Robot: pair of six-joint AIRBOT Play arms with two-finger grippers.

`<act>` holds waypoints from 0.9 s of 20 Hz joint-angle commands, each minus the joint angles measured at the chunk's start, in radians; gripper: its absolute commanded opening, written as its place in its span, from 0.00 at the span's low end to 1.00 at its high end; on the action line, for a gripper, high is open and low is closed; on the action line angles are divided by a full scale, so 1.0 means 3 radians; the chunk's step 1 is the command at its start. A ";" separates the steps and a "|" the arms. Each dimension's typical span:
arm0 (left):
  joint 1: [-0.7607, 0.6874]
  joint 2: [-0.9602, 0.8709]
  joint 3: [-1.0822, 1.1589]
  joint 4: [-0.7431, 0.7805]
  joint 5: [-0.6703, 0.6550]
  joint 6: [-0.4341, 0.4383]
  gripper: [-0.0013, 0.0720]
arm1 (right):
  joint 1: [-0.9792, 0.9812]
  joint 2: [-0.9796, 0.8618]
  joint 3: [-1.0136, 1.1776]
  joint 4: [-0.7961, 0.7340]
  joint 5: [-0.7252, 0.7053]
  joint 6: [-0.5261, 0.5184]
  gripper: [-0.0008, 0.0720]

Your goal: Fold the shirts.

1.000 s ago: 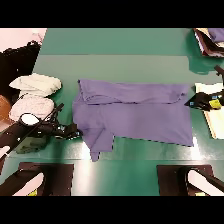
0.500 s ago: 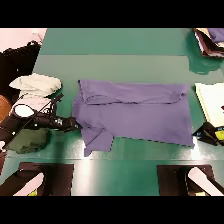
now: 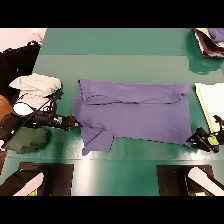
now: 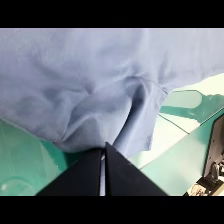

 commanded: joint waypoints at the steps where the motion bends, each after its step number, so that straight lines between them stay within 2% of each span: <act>1: 0.0003 0.0003 0.0003 0.0009 0.0000 0.0010 0.05 | 0.0024 -0.0069 -0.0020 -0.0010 -0.0184 0.0048 0.51; 2: 0.0003 0.0003 0.0003 0.0017 0.0000 0.0010 0.05 | 0.0024 -0.0069 -0.0020 -0.0011 -0.0182 0.0048 0.51; 4: 0.0003 0.0003 0.0003 0.0061 -0.0001 0.0009 0.05 | 0.0024 -0.0067 -0.0020 -0.0010 -0.0146 0.0032 0.23; 5: 0.0003 0.0003 0.0003 0.0104 -0.0001 0.0008 0.05 | 0.0024 -0.0067 -0.0020 -0.0009 -0.0148 0.0028 0.20; 6: 0.0003 0.0003 0.0004 0.0156 -0.0006 0.0005 0.05 | 0.0024 -0.0064 -0.0020 -0.0010 -0.0144 -0.0023 0.03; 9: 0.0003 0.0060 0.0022 0.0313 -0.0089 -0.0065 0.05 | 0.0024 -0.0041 -0.0011 -0.0013 -0.0064 -0.0052 0.03; 12: 0.0003 0.0504 0.0058 0.0726 -0.0164 -0.0418 0.05 | 0.0024 0.0249 -0.0011 -0.0037 0.0023 -0.0067 0.03; 15: 0.0003 0.0936 0.0058 0.1151 -0.0744 -0.0757 0.05 | 0.0024 0.0732 -0.0010 -0.0053 0.0306 -0.0079 0.03; 18: 0.0003 0.1391 0.0084 0.1041 -0.1153 -0.1123 0.05 | 0.0079 0.1219 0.0045 -0.0029 0.0504 0.0029 0.03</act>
